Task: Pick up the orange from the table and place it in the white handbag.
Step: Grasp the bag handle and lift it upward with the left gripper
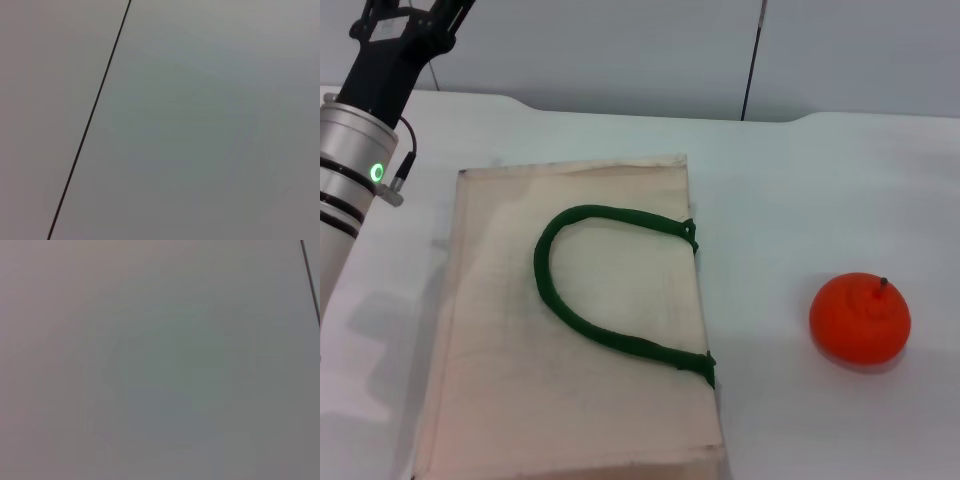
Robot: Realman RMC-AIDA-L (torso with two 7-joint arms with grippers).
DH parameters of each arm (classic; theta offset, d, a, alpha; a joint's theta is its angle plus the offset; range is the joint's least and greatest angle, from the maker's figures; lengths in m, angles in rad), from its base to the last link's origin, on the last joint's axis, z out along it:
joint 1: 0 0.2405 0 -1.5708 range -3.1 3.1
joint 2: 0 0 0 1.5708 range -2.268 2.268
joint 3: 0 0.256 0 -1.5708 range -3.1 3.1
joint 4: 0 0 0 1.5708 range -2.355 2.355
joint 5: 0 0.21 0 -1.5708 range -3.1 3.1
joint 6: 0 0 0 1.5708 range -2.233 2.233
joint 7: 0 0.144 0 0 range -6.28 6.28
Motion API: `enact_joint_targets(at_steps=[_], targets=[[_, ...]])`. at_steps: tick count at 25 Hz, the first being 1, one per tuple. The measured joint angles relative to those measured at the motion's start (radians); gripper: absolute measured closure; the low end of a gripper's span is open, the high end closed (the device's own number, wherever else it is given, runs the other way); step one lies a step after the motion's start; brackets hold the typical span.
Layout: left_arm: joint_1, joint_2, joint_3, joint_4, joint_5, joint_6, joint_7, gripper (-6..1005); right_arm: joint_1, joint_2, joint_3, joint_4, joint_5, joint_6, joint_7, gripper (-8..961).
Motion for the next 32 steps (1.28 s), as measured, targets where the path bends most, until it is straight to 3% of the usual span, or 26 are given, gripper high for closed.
enact_joint_targets(at_steps=[15, 20, 22, 25, 28, 32], targets=[[0.000, 0.002, 0.000, 0.000, 0.001, 0.001, -0.001, 153, -0.004, 0.000, 0.000, 0.001, -0.002, 0.000, 0.003, 64], [-0.017, 0.008, 0.002, -0.034, 0.092, -0.009, -0.061, 160, -0.007, 0.000, 0.000, -0.001, -0.002, -0.004, 0.003, 66], [-0.045, 0.011, 0.005, -0.080, 0.139, -0.026, -0.156, 164, -0.009, 0.000, 0.000, -0.002, -0.001, -0.004, 0.003, 67], [-0.102, 0.029, 0.040, -0.216, 0.247, -0.043, -0.450, 168, -0.011, -0.001, 0.000, -0.004, 0.000, -0.004, 0.003, 68], [-0.158, 0.064, 0.090, -0.357, 0.413, -0.017, -0.790, 173, -0.010, -0.002, 0.000, -0.005, 0.000, -0.004, 0.003, 69], [-0.217, 0.111, 0.092, -0.495, 0.629, 0.051, -1.058, 179, -0.010, -0.002, 0.000, -0.006, 0.001, -0.004, 0.003, 70]])
